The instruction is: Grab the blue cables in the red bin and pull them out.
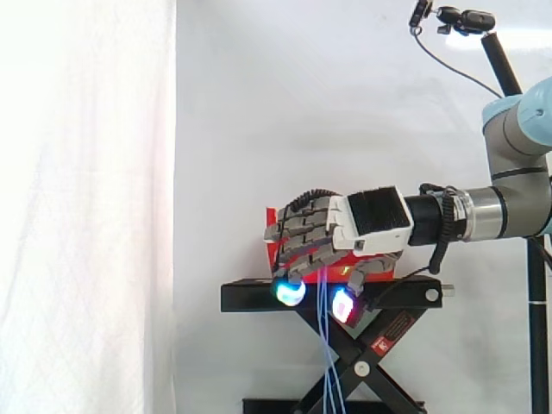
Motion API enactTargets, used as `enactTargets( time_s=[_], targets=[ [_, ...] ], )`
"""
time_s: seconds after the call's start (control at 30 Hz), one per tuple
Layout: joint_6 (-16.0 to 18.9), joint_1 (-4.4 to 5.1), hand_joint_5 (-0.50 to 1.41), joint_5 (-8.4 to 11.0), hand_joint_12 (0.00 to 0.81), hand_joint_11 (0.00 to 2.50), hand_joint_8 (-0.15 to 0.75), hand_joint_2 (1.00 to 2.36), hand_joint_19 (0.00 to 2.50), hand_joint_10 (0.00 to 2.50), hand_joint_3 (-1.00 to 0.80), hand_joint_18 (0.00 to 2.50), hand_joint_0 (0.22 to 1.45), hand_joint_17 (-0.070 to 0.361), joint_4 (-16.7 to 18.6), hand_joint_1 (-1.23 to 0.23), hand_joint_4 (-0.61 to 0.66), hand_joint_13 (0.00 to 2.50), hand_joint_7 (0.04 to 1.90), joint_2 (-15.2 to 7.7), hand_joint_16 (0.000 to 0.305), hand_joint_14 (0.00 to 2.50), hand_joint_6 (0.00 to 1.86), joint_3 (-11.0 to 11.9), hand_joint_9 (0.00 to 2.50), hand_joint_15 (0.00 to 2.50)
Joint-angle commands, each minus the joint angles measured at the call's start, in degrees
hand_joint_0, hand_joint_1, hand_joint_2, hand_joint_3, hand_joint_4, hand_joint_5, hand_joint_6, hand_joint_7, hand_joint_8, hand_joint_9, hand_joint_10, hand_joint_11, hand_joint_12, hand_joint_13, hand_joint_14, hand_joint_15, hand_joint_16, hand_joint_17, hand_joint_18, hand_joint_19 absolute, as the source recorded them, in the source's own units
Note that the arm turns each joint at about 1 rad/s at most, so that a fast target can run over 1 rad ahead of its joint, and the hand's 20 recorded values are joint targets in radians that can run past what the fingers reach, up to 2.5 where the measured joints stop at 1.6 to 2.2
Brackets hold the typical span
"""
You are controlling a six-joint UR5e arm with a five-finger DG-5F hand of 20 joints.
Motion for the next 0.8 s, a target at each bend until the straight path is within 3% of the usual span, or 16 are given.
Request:
enactTargets(
  time_s=[0.0, 0.17, 0.5, 0.77],
  targets=[
    [-0.50, -0.03, 0.77, 0.00, 0.326, 0.46, 0.240, 1.00, 0.23, 0.01, -1.00, 0.34, 0.77, 0.097, 2.04, -1.05, 0.13, 0.43, 0.79, 0.00, 0.043, 0.01, 0.00, 0.00, 0.64, 0.20],
    [-0.50, -0.12, 0.77, 0.00, 0.326, 0.44, 0.238, 1.00, 0.23, 0.02, -1.00, 0.34, 0.77, 0.097, 3.53, -1.04, 0.13, 0.43, 0.79, 0.00, 0.043, 0.01, 0.00, 0.00, 0.64, 0.20],
    [-0.50, -1.17, 0.77, -1.06, 0.327, 0.44, 0.238, 1.00, 0.23, 0.01, -1.00, 0.34, 0.77, 0.096, 0.80, -1.04, 0.13, 0.43, 0.78, 0.00, 0.043, 0.01, 0.00, 0.00, 0.64, 0.20],
    [-0.59, -1.35, 0.79, -1.15, 0.321, 0.44, 0.237, 1.00, 0.23, 0.01, -1.00, 0.34, 0.78, 0.095, 0.28, -1.03, 0.13, 0.44, 0.78, 0.00, 0.042, 0.01, 0.00, 0.00, 0.65, 0.21]
  ],
)
